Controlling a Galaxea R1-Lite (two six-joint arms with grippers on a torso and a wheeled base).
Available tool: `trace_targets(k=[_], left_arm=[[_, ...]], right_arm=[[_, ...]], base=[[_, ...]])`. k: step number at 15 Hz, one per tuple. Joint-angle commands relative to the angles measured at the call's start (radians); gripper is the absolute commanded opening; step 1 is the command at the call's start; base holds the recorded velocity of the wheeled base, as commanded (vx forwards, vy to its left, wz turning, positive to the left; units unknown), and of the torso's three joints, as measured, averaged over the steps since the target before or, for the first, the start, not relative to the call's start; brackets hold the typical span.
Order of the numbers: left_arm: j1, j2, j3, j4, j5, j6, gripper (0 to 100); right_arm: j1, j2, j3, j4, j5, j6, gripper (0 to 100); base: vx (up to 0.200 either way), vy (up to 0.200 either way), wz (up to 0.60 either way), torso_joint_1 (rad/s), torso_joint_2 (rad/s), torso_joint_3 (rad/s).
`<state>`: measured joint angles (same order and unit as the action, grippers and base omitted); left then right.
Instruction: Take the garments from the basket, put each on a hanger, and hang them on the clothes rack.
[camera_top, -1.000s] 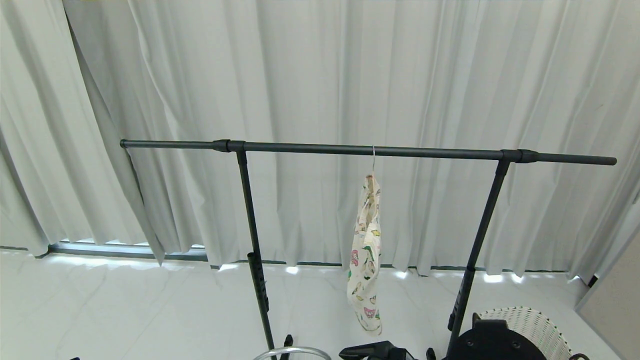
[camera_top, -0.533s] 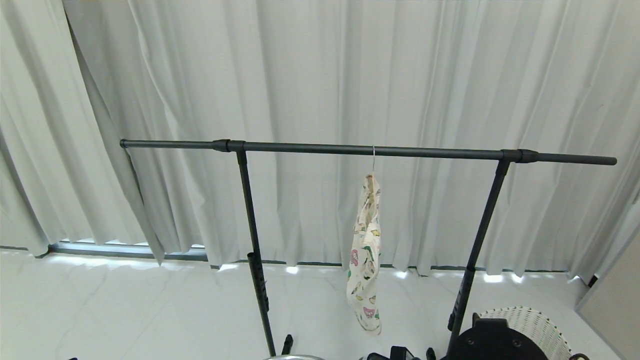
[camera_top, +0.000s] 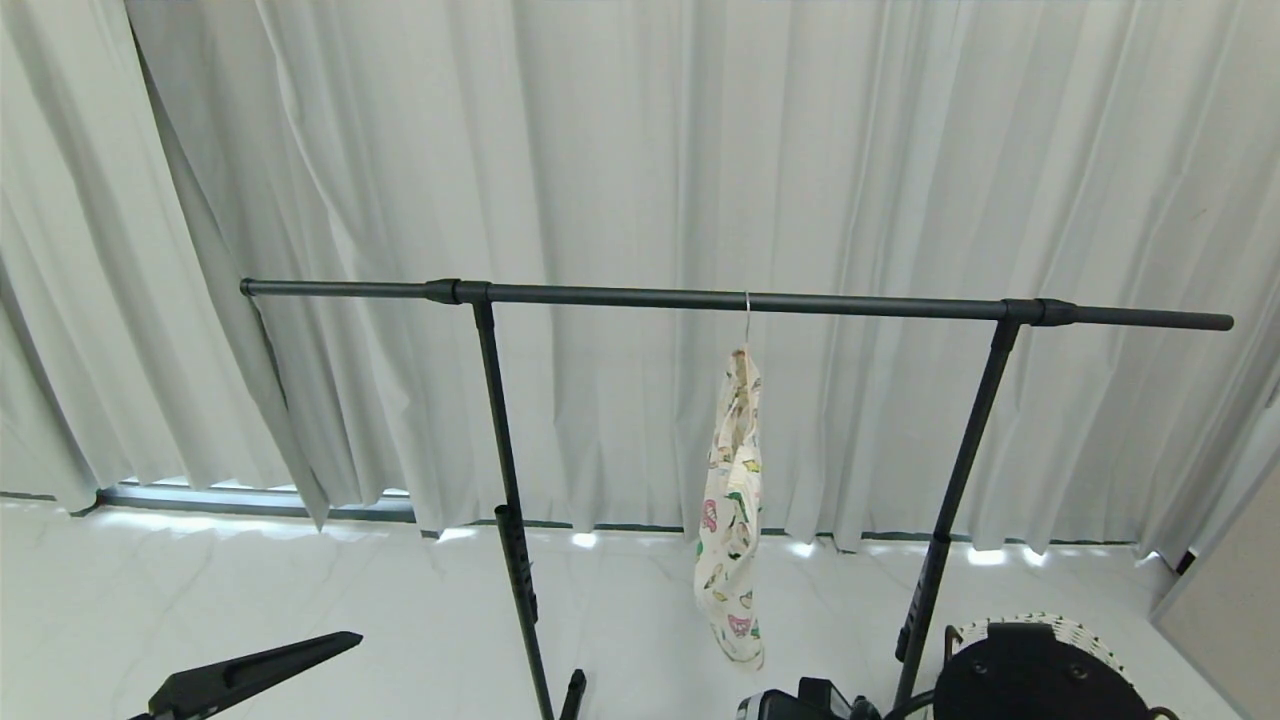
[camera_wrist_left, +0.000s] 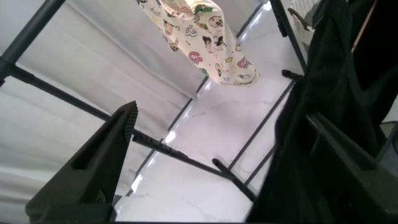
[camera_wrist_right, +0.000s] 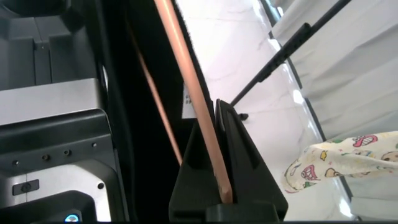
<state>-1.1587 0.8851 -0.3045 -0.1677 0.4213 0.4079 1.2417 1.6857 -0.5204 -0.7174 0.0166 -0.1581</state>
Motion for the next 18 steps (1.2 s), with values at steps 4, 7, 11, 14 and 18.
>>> trace_targets(k=[4,7,11,14,18], left_arm=[[0.004,-0.031,-0.008,-0.049,0.001,-0.001,100],[0.008,-0.034,0.018,-0.049,0.002,-0.004,100],[0.168,-0.057,0.123,-0.047,0.002,-0.067,100],[0.243,-0.095,0.189,-0.047,-0.021,-0.057,100],[0.243,-0.097,0.220,-0.047,-0.022,-0.041,100]], right_arm=[[-0.122,-0.077,0.042,0.055,-0.006,-0.070,0],[-0.182,-0.136,0.042,0.096,-0.007,-0.083,0],[-0.252,-0.284,0.045,0.219,-0.006,-0.124,0],[-0.268,-0.336,0.048,0.250,-0.007,-0.155,0],[-0.266,-0.359,0.040,0.248,-0.007,-0.232,0]], base=[[0.000,0.000,0.00,0.000,0.00,0.000],[0.000,0.000,0.00,0.000,0.00,0.000],[0.000,0.000,0.00,0.000,0.00,0.000],[0.000,0.000,0.00,0.000,0.00,0.000],[0.000,0.000,0.00,0.000,0.00,0.000]])
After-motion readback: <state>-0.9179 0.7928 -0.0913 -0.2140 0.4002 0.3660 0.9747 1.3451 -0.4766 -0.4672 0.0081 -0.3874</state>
